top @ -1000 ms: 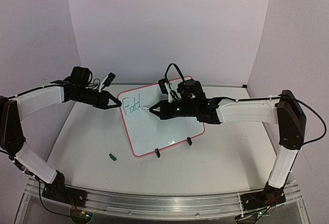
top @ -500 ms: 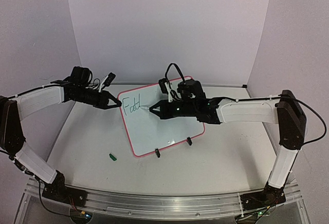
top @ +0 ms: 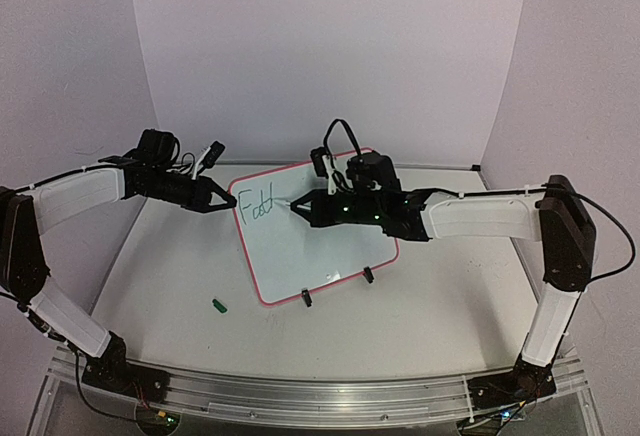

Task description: Write a sentence on the whiteboard

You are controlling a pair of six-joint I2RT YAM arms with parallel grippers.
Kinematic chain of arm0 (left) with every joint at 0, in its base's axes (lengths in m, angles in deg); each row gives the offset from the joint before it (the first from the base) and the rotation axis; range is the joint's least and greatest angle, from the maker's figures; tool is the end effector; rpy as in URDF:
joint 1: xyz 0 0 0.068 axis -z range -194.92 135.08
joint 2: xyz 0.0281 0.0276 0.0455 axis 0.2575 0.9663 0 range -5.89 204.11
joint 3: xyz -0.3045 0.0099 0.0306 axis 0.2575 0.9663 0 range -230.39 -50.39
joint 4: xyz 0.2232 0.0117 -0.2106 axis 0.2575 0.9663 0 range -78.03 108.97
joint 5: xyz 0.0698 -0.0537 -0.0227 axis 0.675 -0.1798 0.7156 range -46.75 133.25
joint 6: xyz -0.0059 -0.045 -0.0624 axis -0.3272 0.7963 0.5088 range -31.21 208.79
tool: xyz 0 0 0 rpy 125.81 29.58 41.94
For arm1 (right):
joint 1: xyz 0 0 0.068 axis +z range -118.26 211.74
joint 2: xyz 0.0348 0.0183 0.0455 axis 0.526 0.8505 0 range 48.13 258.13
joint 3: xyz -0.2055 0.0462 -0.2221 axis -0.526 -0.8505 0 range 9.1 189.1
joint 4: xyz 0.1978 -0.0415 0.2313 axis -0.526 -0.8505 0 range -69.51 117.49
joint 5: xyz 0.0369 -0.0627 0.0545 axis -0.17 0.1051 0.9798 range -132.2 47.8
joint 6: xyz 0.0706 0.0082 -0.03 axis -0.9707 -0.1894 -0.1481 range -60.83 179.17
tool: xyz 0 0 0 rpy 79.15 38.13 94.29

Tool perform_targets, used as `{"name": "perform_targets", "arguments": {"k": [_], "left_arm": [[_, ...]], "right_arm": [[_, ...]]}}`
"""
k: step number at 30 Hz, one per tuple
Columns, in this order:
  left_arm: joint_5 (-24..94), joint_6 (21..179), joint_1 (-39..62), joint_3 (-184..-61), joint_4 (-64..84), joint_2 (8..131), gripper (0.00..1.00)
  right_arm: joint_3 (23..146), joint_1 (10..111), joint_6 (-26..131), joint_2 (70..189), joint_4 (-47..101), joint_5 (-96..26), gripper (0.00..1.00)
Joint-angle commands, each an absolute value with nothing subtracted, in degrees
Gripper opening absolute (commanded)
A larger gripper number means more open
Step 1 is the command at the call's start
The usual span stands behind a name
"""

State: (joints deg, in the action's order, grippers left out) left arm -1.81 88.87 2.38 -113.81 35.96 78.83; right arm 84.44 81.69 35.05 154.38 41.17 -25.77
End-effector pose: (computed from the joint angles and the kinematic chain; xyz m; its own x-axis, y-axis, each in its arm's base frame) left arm 0.3415 -0.1552 0.2744 -0.6795 0.2106 -0.7028 0.6846 0.5266 -0.5041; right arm 0.3183 0.4074 0.2601 -0.5451 -0.0394 -0.8375 -0.7508 0.4673 0.4667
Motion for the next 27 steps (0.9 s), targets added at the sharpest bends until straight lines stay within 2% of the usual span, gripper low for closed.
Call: {"name": "perform_targets", "arguments": {"k": [1,27], "left_arm": [[0.80,84.55,4.94,-114.07,39.56,80.49,0.00],[0.71,84.49,5.05,-114.11,39.57,80.50,0.00]], "right_arm": [[86.42,81.35,34.48,154.32,42.61,-29.53,0.00],[81.50,81.38,33.62,151.53,42.61,-32.79,0.00]]}}
